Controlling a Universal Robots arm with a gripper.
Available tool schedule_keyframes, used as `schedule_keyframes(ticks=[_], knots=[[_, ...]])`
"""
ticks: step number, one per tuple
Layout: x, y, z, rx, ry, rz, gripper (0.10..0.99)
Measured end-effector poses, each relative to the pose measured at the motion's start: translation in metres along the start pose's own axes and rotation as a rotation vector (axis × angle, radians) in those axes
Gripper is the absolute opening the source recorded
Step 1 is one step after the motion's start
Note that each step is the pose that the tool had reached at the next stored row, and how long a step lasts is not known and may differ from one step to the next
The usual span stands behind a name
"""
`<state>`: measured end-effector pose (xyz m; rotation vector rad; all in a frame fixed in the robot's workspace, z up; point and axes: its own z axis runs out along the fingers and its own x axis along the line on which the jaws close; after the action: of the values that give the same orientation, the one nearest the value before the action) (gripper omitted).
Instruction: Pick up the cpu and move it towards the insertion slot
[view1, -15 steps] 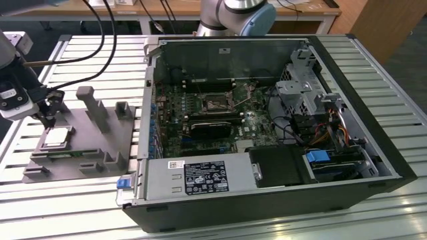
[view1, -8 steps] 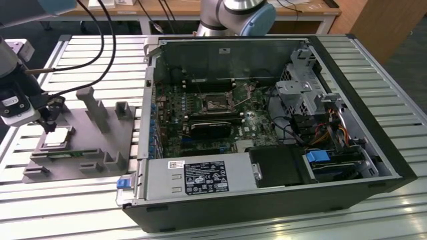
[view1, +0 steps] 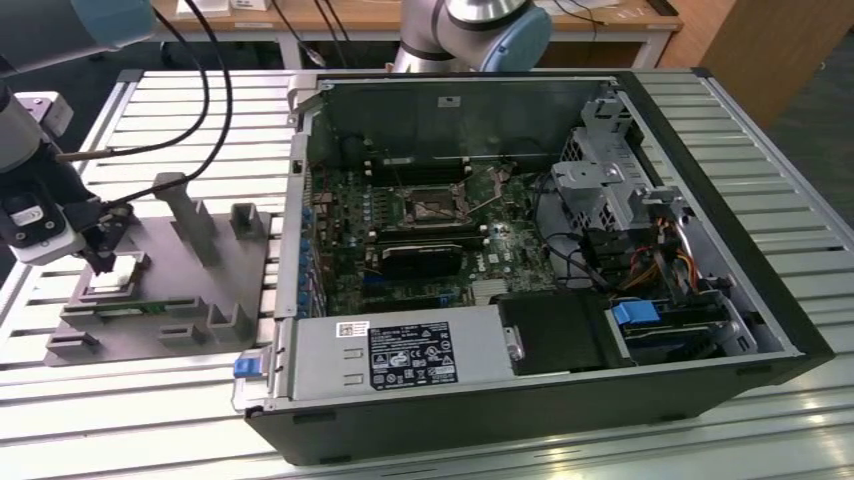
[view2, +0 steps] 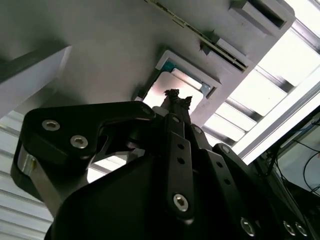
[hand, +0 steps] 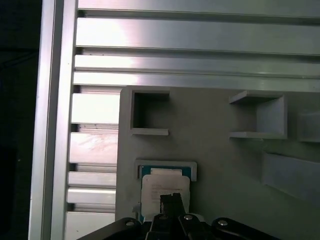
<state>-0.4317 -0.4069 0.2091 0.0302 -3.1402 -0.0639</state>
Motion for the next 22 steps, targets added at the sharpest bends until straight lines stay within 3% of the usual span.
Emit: schedule_keyframes(ticks=[5, 14, 15, 16, 21, 22], knots=[[0.0017, -0.0004, 0.0086, 0.000, -0.0004, 0.000, 0.102], [0.0017, -0.0004, 0.0093, 0.000, -0.0003, 0.000, 0.114], [0.0017, -0.0004, 0.0094, 0.000, -0.0004, 0.000, 0.231], [0.0017, -0.0004, 0.0094, 0.000, -0.0004, 0.000, 0.231], [0.0017, -0.0004, 0.0095, 0.000, -0.0004, 0.000, 0.467], [0.0017, -0.0004, 0.0096, 0.000, -0.0004, 0.000, 0.467]])
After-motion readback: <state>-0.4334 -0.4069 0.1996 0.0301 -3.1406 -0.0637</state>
